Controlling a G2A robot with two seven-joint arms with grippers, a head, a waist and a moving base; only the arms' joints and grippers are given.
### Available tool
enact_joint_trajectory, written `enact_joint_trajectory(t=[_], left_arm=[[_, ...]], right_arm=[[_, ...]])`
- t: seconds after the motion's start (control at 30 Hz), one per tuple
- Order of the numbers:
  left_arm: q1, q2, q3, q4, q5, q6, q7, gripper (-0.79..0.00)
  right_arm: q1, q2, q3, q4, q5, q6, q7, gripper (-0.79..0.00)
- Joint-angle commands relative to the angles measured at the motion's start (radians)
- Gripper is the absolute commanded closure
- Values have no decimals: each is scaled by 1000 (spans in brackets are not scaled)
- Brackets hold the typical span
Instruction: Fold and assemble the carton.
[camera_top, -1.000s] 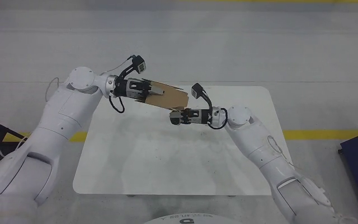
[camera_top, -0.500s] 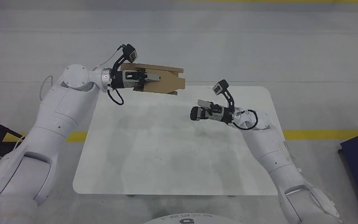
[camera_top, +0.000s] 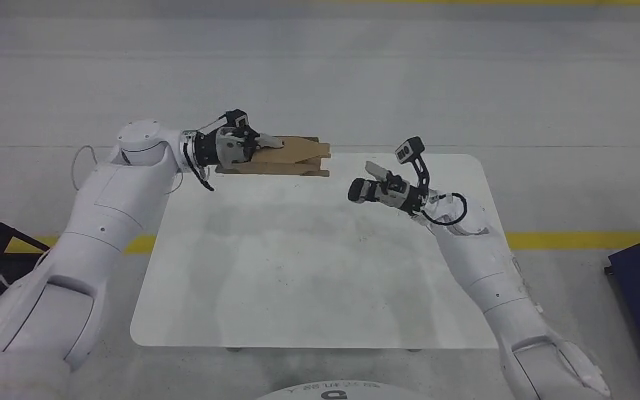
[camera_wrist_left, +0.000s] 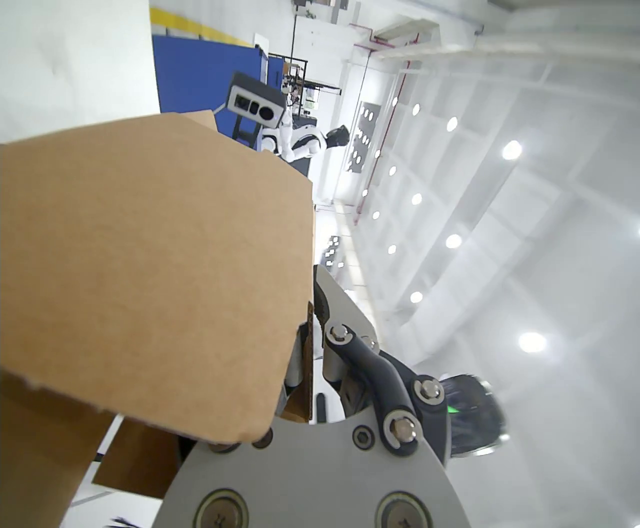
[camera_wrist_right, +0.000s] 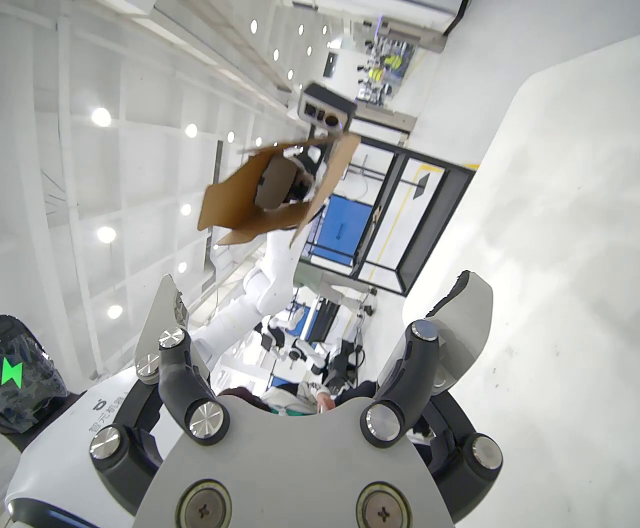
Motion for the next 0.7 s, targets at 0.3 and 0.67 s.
enact_joint_trajectory(t=[0.3, 0.67], left_arm=[[-9, -39, 33, -64, -29, 27, -93, 0], [-20, -83, 41, -48, -110, 19, -115, 0]], right_arm=[[52, -13, -34, 16, -134, 157, -275, -785], [124, -41, -127, 64, -116, 161, -196, -785]])
